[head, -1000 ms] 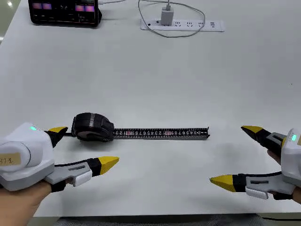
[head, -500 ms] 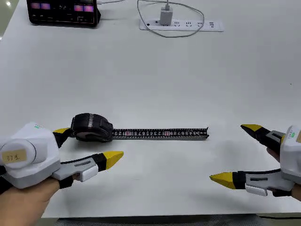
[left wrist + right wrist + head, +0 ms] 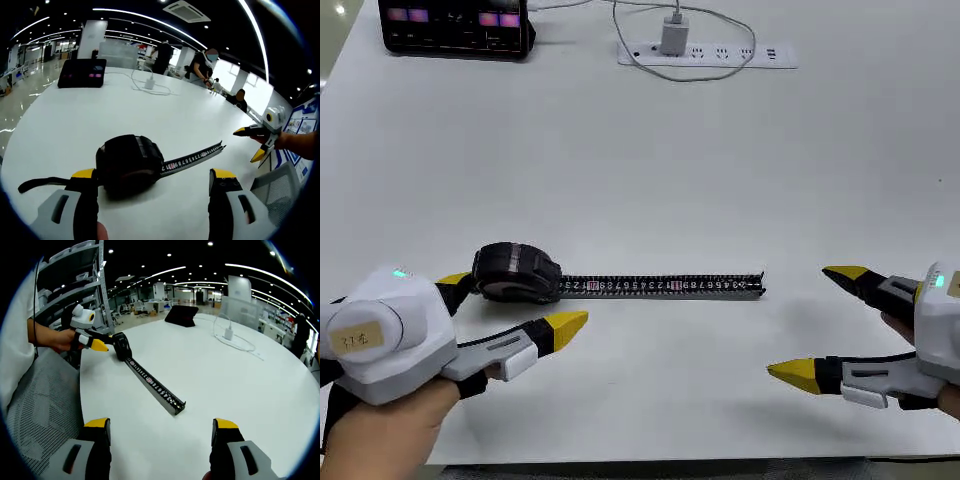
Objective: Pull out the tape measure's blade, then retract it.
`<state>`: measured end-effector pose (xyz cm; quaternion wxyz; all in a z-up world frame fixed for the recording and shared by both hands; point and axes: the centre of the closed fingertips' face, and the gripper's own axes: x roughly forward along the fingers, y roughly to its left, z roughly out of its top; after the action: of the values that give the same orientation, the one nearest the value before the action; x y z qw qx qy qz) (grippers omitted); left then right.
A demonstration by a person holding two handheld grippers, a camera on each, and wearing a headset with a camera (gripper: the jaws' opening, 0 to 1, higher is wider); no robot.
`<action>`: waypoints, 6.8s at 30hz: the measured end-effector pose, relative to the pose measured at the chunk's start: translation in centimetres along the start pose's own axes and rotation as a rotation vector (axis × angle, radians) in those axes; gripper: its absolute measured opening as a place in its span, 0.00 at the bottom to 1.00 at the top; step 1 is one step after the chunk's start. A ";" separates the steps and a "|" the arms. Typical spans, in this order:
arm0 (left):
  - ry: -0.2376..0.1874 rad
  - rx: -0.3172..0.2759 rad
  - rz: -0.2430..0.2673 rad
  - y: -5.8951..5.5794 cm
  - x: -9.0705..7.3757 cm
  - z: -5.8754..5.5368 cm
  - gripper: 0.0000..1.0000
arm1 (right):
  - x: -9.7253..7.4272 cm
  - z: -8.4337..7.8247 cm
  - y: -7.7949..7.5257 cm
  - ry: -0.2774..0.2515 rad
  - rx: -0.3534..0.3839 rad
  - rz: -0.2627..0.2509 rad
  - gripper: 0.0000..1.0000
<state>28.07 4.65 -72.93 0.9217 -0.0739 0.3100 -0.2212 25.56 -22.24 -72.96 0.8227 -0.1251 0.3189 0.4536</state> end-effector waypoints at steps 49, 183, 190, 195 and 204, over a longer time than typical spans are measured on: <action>-0.042 -0.128 0.242 2.9 2.0 0.4 0.68 | 3.9 -0.5 -3.0 0.152 -0.223 0.179 0.38; -0.009 -0.173 0.246 3.7 1.9 0.0 0.57 | 9.0 1.9 -0.6 0.208 -0.376 0.343 0.10; -0.009 -0.174 0.245 3.8 2.0 0.0 0.57 | 9.4 2.2 -0.1 0.202 -0.375 0.350 0.10; -0.009 -0.174 0.245 3.8 2.0 0.0 0.57 | 9.6 2.4 0.1 0.199 -0.378 0.354 0.10; -0.010 -0.178 0.243 3.8 2.0 -0.1 0.57 | 10.1 2.8 0.6 0.192 -0.376 0.363 0.10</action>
<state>30.81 7.16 -75.06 0.9330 -0.1183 0.3305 -0.0792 30.12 -13.76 -77.21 0.6564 -0.2588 0.3228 0.6308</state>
